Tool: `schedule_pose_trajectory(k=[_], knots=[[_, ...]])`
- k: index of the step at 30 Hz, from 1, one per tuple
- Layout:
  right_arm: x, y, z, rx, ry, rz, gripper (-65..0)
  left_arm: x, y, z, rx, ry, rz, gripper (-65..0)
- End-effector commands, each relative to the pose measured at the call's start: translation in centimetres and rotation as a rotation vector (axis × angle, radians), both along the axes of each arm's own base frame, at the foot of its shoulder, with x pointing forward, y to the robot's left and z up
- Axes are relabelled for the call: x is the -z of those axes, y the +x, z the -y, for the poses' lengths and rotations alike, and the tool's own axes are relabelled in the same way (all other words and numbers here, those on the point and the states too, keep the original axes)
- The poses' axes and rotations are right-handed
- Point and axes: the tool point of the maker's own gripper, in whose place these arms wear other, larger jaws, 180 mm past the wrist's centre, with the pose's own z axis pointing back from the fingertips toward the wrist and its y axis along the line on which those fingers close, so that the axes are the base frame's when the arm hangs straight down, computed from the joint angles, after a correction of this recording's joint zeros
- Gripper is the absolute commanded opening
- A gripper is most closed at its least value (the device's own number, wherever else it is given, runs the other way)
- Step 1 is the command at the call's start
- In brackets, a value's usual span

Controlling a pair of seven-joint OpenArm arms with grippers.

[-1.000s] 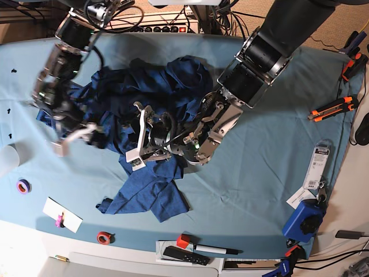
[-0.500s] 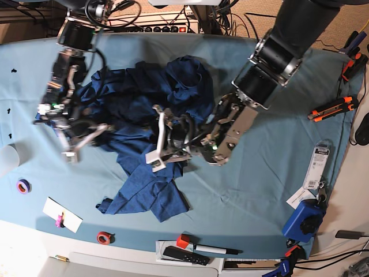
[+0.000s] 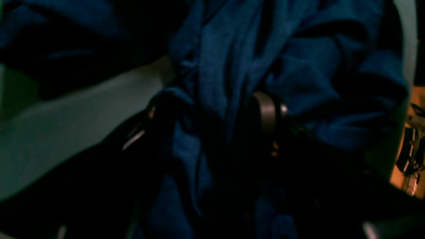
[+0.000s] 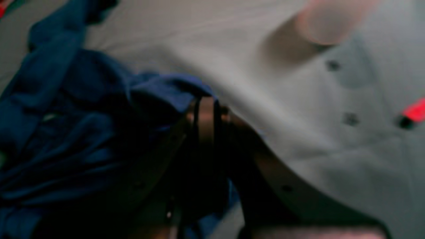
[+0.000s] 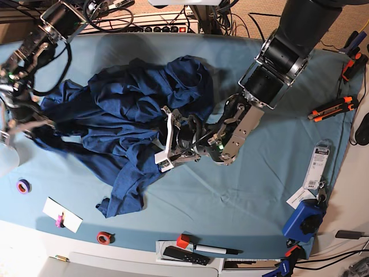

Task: Layout the t-shirt on the table in an organized manner, then fold the t-shirt properly
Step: 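Stretch the shirt with the right gripper pulling away from the left gripper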

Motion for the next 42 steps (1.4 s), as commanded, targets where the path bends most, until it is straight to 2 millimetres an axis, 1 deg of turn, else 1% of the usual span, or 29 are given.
schedule_pose_trajectory(k=[1, 4, 8, 11, 16, 19, 22, 24, 28, 31, 36, 40, 41, 42], knots=[[-2.4, 0.0, 1.3, 0.024, -0.033, 0.072, -65.0, -1.8, 0.8, 0.8, 0.005, -0.043, 0.038, -32.0], [-3.6, -1.7, 3.3, 0.073, 0.005, 0.133, -65.0, -1.3, 0.3, 0.9, 0.003, -0.050, 0.024, -32.0], [-5.5, -3.3, 4.6, 0.069, 0.042, 0.203, -65.0, -0.5, -0.6, 0.9, 0.003, -0.050, 0.001, -32.0], [-7.2, -4.8, 6.1, 0.097, 0.047, 0.263, -65.0, -0.2, -0.8, 0.9, 0.003, -0.047, -0.005, -32.0], [-9.7, -8.5, 9.1, 0.203, 0.048, 0.369, -65.0, 0.1, -0.7, 0.6, 0.005, -0.024, 0.008, -32.0], [-10.7, -11.1, 10.2, 0.246, 0.053, 0.429, -65.0, 0.1, -0.7, 0.6, 0.005, -0.021, 0.010, -32.0], [-10.9, -13.4, 10.3, 0.252, 0.077, 0.449, -65.0, 0.0, -0.7, 0.7, 0.003, -0.028, 0.013, -32.0], [-10.5, -14.3, 9.7, 0.212, 0.078, 0.417, -65.0, 0.0, -0.6, 0.7, 0.003, -0.030, 0.013, -32.0], [-9.3, -15.0, 7.8, 0.098, 0.092, 0.327, -65.0, -0.2, -0.5, 0.8, -0.004, -0.038, 0.017, -32.0], [-8.8, -15.5, 6.8, 0.050, 0.110, 0.298, -65.0, -0.1, -0.5, 0.8, -0.004, -0.037, 0.017, -32.0], [-8.7, -15.7, 6.1, 0.018, 0.131, 0.291, -65.0, -0.1, -0.5, 0.8, -0.004, -0.037, 0.016, -32.0], [-8.6, -15.7, 6.0, -0.012, 0.084, 0.266, -65.0, -0.1, -0.5, 0.8, -0.004, -0.037, 0.017, -32.0], [-8.3, -15.5, 5.9, -0.021, 0.078, 0.252, -59.3, -0.1, -0.5, 0.8, -0.004, -0.037, 0.017, -32.0], [-7.9, -15.3, 5.8, -0.035, 0.069, 0.231, -47.7, -0.1, -0.5, 0.8, -0.004, -0.037, 0.016, -32.0]])
